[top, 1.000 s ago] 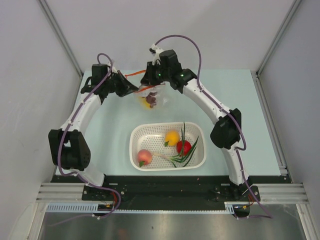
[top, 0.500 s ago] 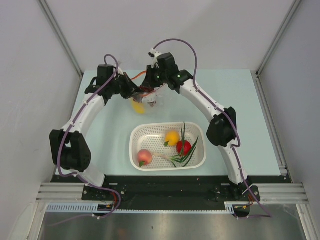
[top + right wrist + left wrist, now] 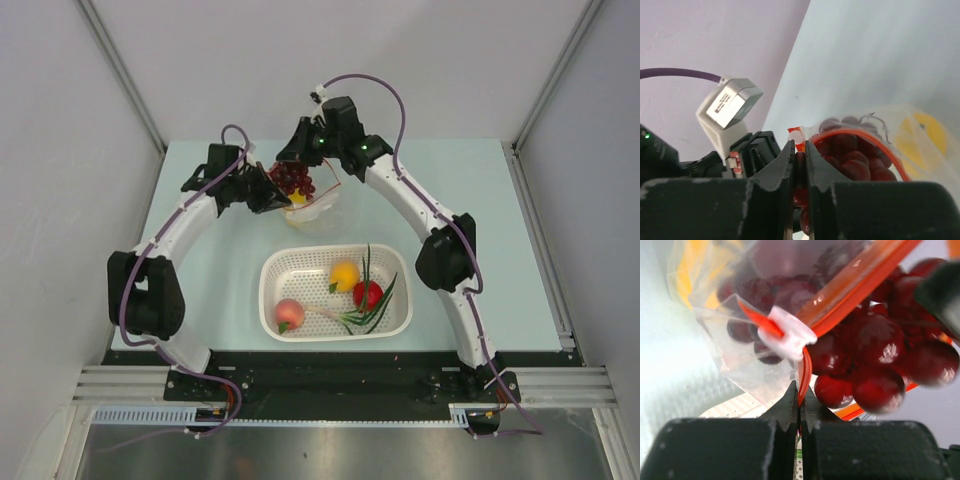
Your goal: Open the zip-top bag and remove the fake food
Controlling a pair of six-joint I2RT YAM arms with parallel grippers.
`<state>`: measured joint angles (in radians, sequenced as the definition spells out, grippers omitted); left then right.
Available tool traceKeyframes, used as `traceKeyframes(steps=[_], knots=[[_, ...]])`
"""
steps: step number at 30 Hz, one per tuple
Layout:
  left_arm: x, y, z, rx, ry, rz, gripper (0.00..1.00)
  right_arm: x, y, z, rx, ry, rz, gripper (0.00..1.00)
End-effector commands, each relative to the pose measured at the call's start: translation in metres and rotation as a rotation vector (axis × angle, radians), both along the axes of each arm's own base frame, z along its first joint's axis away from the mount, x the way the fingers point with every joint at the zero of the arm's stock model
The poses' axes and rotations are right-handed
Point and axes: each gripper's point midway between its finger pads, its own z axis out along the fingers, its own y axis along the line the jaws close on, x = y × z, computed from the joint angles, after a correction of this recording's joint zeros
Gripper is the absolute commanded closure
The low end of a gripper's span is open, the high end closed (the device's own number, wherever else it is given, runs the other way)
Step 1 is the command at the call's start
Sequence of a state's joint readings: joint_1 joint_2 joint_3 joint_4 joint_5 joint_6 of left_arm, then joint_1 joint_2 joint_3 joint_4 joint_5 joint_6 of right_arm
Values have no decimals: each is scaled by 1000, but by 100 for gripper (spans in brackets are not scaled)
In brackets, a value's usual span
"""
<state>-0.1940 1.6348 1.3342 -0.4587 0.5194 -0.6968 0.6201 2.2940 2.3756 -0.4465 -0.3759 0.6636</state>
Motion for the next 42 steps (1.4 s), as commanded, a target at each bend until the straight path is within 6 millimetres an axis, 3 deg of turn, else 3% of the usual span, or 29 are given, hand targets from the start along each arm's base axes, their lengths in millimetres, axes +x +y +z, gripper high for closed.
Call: traceKeyframes(steps=[1,2,3,9,18,23,24,26,27,29,30,31,33,34,37,38,42], knots=[[14,4,8,23,-55,14,100,-33,-2,82,168,-32,66,100],[17,6,10,26,-63,23,100,-41,-8,95,177,-54,78,100],[20,8,14,28,-73,31,100,-44,-9,83,159,-30,83,100],[29,21,12,21,-69,73,100,-61,-34,114,166,-85,107,100],[44,30,18,-4,-85,114,100,-95,-42,146,228,-65,206,100],[49,33,29,-10,-112,119,100,-125,-56,164,201,-145,291,100],[49,33,29,-13,-113,117,100,-132,-58,154,178,-120,311,100],[47,33,29,-14,-113,113,100,-152,-66,155,157,-156,371,100],[47,34,29,-16,-112,115,100,-158,-70,138,128,-118,382,100],[45,34,33,-21,-120,113,100,-173,-82,137,91,-164,399,100],[44,35,32,-22,-119,116,100,-179,-87,130,68,-152,401,100],[44,35,33,-22,-122,117,100,-184,-91,110,38,-117,410,100],[43,36,37,-23,-131,115,100,-203,-105,109,11,-166,438,100],[43,36,37,-23,-130,114,100,-211,-110,87,-19,-127,452,100],[42,39,39,-20,-135,120,100,-230,-125,66,-59,-132,472,100],[42,39,40,-22,-136,119,100,-239,-128,44,-94,-77,482,100],[41,38,42,-34,-135,119,100,-249,-128,-3,-263,-51,514,100]])
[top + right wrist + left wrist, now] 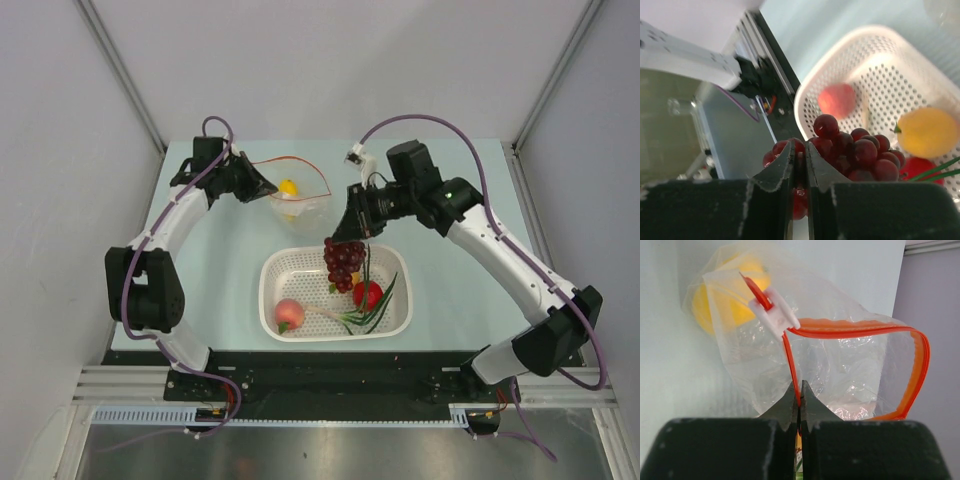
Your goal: Open the zip-top bag and remove the fake food
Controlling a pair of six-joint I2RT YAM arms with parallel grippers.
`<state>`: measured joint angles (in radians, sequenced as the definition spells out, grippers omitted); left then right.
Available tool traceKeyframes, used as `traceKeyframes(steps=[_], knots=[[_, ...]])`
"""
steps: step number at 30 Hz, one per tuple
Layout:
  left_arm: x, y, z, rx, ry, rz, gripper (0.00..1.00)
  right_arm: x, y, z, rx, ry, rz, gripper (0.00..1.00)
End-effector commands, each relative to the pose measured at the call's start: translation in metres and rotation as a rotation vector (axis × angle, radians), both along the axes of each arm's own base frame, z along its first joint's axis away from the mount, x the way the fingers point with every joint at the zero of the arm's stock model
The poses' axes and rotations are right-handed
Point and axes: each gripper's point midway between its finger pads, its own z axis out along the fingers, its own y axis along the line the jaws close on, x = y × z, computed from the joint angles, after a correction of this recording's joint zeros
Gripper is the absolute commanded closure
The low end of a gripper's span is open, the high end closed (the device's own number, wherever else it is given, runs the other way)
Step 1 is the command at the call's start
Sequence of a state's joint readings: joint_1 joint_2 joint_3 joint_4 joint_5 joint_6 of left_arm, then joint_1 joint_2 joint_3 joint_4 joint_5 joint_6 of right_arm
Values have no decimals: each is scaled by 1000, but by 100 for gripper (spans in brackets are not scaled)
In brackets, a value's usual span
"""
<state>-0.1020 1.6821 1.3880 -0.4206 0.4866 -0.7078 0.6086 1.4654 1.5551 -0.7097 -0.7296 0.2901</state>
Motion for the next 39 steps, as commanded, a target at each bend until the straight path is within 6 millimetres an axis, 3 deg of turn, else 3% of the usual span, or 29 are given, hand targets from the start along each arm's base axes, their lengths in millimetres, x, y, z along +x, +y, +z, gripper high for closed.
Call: traceKeyframes(steps=[1,7,10,11,13,14,17,20,22,28,33,39], knots=[[2,-2,38,-40,-97,-6,100,-13,1,-42,-152,-59,83,100],[-2,-1,39,-35,-96,-10,100,-12,33,-74,-142,-23,177,100],[-4,0,38,-30,-92,-8,100,-10,49,-72,-106,-21,227,100],[-5,1,40,-27,-98,-6,100,-10,54,-84,-127,10,251,100],[-6,2,40,-23,-100,-3,100,-17,68,-81,-124,3,317,100],[-7,3,40,-23,-100,-1,100,-20,71,-96,-160,27,343,100],[-10,4,38,-24,-96,0,100,-19,86,-112,-188,53,362,100],[-13,4,34,-24,-90,0,100,-22,96,-112,-170,70,390,99],[-14,5,34,-21,-91,1,100,-20,98,-122,-184,88,387,98],[-15,9,33,-20,-90,8,100,-7,79,-166,-309,146,292,89],[-12,11,34,-25,-96,8,100,12,41,-202,-392,211,160,84],[-12,9,32,-27,-91,2,100,34,19,-207,-435,199,67,72]])
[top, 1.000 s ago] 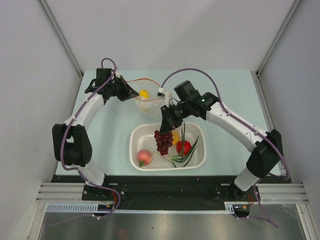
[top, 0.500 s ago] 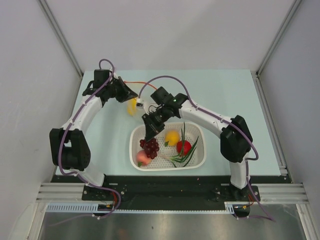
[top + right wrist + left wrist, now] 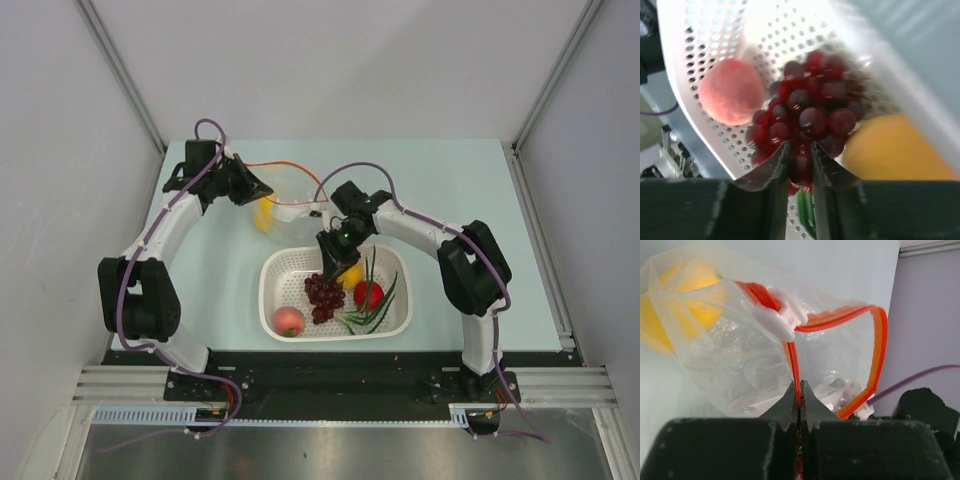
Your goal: Open the zip-top bag and remove the fake food
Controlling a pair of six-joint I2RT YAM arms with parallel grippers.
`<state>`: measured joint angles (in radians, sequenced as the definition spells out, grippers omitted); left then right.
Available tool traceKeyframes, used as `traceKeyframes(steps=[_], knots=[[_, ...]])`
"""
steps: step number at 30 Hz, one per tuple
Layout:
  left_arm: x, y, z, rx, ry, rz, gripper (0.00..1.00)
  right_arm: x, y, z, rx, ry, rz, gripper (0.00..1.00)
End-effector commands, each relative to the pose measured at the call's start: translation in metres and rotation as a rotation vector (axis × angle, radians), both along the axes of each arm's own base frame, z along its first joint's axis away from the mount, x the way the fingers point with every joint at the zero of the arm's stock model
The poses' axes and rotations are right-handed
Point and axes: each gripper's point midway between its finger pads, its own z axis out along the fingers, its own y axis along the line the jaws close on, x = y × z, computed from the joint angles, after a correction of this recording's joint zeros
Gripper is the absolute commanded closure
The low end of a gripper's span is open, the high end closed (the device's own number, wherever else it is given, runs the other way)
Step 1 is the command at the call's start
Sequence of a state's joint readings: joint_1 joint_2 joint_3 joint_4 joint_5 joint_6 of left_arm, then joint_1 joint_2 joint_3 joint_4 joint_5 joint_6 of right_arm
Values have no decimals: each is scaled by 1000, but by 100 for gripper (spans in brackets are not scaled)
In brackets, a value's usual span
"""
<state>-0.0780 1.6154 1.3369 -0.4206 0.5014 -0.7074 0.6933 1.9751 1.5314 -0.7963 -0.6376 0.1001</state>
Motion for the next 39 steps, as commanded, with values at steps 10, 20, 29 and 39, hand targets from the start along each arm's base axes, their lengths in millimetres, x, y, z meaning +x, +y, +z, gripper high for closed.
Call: traceKeyframes(steps=[10,20,29,39], knots=[[6,-1,25,-21,-81,-14,100,36,-24,63,-31,-274,-106,41],[15,-9,25,-50,-88,-29,100,47,-38,141,30,-451,-185,28],[14,-35,27,-77,-80,-84,100,119,-12,200,134,-603,-356,32],[12,-61,38,-93,-93,-130,100,180,41,214,284,-492,-590,50]])
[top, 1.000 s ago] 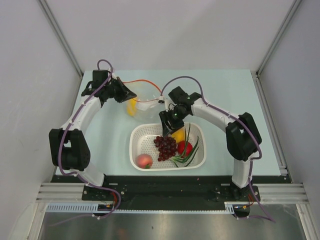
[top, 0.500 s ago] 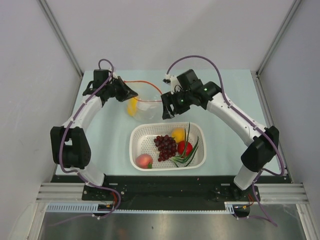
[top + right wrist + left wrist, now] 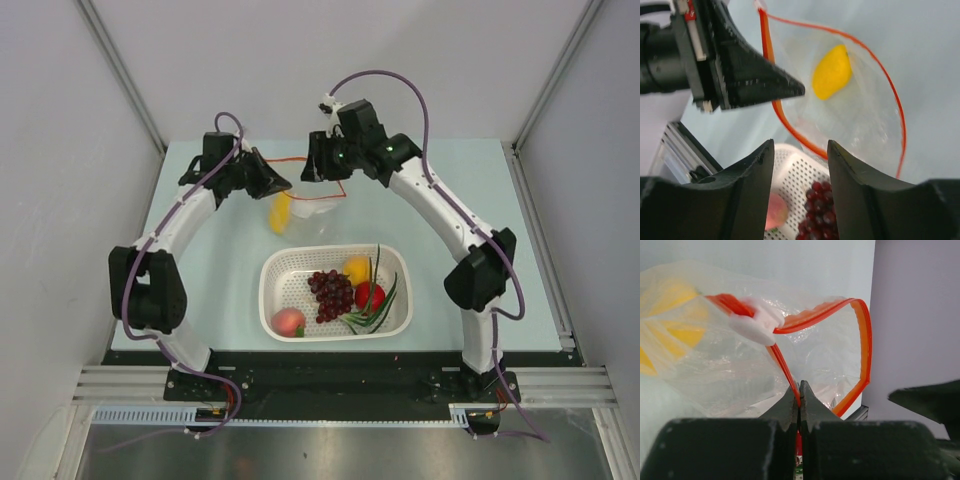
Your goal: Open the zip-top bag and remove the fake food
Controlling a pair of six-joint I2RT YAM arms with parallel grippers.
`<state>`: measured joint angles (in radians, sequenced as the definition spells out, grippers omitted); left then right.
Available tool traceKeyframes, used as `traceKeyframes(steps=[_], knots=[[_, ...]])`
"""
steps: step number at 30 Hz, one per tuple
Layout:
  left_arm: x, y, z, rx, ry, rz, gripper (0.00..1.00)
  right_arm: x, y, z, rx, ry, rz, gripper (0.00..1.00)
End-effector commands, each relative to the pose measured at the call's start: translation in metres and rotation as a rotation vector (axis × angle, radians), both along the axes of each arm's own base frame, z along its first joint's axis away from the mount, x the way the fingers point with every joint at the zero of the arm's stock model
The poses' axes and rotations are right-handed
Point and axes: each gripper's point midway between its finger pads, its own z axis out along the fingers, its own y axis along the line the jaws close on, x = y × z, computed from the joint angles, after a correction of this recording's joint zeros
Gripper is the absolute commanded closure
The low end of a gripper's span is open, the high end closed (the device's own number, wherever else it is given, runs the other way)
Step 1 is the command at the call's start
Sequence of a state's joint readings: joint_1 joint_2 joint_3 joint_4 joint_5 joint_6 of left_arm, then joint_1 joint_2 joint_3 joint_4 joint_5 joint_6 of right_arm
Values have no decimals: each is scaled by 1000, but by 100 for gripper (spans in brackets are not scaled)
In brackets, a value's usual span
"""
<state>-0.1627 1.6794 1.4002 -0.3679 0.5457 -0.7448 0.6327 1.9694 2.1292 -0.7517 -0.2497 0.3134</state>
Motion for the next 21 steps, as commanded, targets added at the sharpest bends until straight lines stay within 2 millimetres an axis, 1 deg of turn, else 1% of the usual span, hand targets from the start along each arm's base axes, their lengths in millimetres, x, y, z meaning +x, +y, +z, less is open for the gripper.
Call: traceKeyframes(steps=[1,3,4,6,7,12,13,14,15,16,18,19,21], knots=[[6,-18,27,-38,-64,-34,100,23,27,17,180,78,-116,52],[4,-22,26,-40,-60,-43,100,29,33,12,216,111,-141,57],[4,-23,24,-41,-57,-42,100,33,36,3,216,131,-150,60],[3,-26,22,-46,-53,-44,100,39,37,-7,220,162,-184,61],[4,-27,20,-48,-51,-45,100,43,38,-19,210,180,-199,65],[6,-38,18,-59,-49,-62,100,61,32,-54,189,244,-258,66],[6,-41,19,-62,-53,-68,100,64,32,-65,180,264,-264,65],[6,-43,16,-62,-46,-73,100,66,31,-70,181,281,-275,66],[5,-44,17,-63,-45,-75,100,69,27,-74,182,292,-282,65],[6,-44,17,-60,-45,-75,100,71,23,-82,179,312,-296,65],[6,-45,18,-60,-44,-75,100,73,19,-91,173,327,-301,65],[6,-46,19,-64,-46,-78,100,77,13,-96,165,330,-312,65],[7,-48,22,-74,-44,-82,100,76,10,-108,140,339,-313,66]])
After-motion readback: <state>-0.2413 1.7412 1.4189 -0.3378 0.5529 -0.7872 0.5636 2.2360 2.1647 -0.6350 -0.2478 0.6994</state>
